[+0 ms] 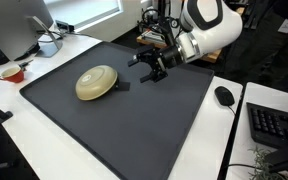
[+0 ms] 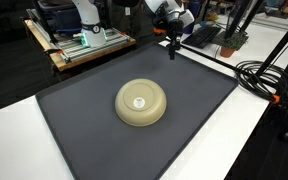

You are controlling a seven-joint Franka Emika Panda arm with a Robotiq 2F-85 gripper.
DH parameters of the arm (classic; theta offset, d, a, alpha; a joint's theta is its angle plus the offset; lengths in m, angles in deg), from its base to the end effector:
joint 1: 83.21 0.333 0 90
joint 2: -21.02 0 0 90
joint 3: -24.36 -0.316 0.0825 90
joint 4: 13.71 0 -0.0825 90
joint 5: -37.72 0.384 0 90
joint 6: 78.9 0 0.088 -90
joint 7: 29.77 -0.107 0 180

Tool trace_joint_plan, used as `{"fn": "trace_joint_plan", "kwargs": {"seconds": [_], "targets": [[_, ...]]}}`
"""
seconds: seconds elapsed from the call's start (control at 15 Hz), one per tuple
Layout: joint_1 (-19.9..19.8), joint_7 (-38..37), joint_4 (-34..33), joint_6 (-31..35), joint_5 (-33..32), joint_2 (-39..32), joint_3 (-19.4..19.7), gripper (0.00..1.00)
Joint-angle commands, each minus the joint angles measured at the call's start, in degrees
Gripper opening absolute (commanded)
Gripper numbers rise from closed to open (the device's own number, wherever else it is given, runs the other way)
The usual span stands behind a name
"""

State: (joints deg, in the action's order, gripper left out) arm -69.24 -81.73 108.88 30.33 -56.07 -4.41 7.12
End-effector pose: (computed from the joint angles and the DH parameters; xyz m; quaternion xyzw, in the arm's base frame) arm 0.5079 0.2244 0.2046 0.7588 0.3231 0.2021 0.5282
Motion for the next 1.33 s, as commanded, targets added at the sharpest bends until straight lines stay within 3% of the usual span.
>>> {"fn": "trace_joint_plan", "kwargs": {"seconds": [0.0,0.27,0.6,1.0,1.2,1.27], "targets": [[0.8,0.3,0.1,0.2,0.3,0.6,0.6,1.0],[1.0,1.1,-1.2,-1.5,2.4,-1.4,0.9,1.0],[1.0,-1.5,2.3,-2.0,21.8,11.7,-2.6,1.0],[4.1,-2.4,3.0,-10.0,45.0,28.8,-3.3,1.0],[4.6,-8.6,4.1,-13.4,48.1,34.3,-3.4,1.0],[4.6,-4.3,0.9,-12.9,46.2,30.2,-3.5,1.0]]}}
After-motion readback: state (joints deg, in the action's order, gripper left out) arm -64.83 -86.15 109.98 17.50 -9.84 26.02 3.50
